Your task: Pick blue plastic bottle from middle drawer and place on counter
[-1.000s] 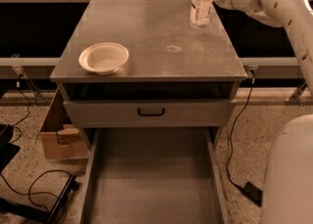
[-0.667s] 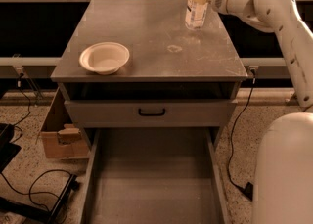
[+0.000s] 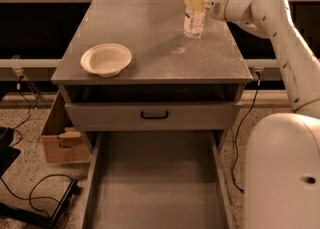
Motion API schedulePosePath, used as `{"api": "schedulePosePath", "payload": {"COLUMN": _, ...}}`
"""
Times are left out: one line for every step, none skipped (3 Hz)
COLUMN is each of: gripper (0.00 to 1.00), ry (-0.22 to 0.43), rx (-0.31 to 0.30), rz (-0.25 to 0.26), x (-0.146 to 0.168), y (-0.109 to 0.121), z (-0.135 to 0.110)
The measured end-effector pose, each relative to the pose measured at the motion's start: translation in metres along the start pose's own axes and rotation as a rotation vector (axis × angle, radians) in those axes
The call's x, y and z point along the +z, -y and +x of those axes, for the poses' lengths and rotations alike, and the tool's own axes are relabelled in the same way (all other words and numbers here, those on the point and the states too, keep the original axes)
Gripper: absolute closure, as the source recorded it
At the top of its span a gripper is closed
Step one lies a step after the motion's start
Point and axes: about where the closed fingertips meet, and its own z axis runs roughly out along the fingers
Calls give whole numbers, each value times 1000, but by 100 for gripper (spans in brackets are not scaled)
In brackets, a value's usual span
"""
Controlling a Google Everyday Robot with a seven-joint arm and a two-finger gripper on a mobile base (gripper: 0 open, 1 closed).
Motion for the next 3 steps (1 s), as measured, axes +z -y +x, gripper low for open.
{"api": "schedulePosePath", "payload": {"gripper": 82, "ry": 0, "rx": 0, "rz": 0, "x": -1, "y": 0, "z": -9}}
{"api": "schedulePosePath", "payload": {"gripper": 59, "ry": 0, "rx": 0, "rz": 0, "x": -1, "y": -1, "z": -13}}
{"api": "schedulePosePath", "payload": {"gripper": 36, "ry": 0, "rx": 0, "rz": 0, "x": -1, "y": -1, "z": -13}}
